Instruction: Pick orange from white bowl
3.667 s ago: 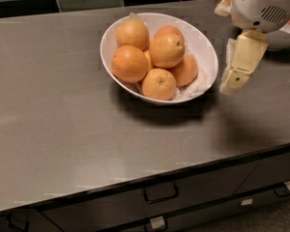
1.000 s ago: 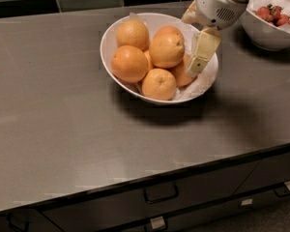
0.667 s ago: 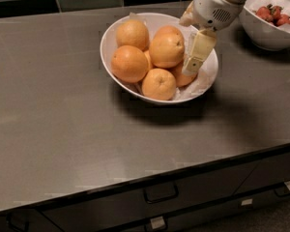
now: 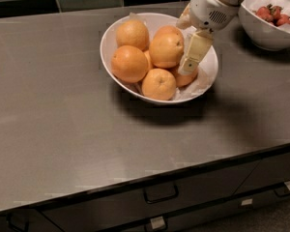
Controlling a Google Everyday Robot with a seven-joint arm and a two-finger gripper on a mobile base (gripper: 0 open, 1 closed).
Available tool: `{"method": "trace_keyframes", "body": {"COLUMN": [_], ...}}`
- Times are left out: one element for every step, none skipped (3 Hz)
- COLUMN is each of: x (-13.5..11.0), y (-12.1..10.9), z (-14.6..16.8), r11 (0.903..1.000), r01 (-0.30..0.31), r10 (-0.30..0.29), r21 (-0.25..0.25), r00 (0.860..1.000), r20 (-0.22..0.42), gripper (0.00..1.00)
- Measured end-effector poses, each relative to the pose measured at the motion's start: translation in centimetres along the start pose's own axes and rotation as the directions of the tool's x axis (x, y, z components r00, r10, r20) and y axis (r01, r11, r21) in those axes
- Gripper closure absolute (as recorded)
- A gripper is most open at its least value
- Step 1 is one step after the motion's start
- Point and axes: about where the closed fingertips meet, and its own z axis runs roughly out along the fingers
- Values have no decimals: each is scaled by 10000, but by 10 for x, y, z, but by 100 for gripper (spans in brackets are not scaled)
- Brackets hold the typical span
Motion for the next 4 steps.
{"method": "trace_keyframes", "body": {"x": [-14, -15, -15, -12], "y": [-2, -3, -8, -10], "z": [12, 16, 23, 28], "r11": [9995, 9994, 9994, 9991], "r01": [302, 343, 358, 401], "r10": [-301, -342, -358, -402], "r21": [-72, -84, 2, 94], "r00": [9995, 9993, 9993, 9992], "r20": [135, 143, 79, 13], "gripper": [18, 19, 25, 25]}}
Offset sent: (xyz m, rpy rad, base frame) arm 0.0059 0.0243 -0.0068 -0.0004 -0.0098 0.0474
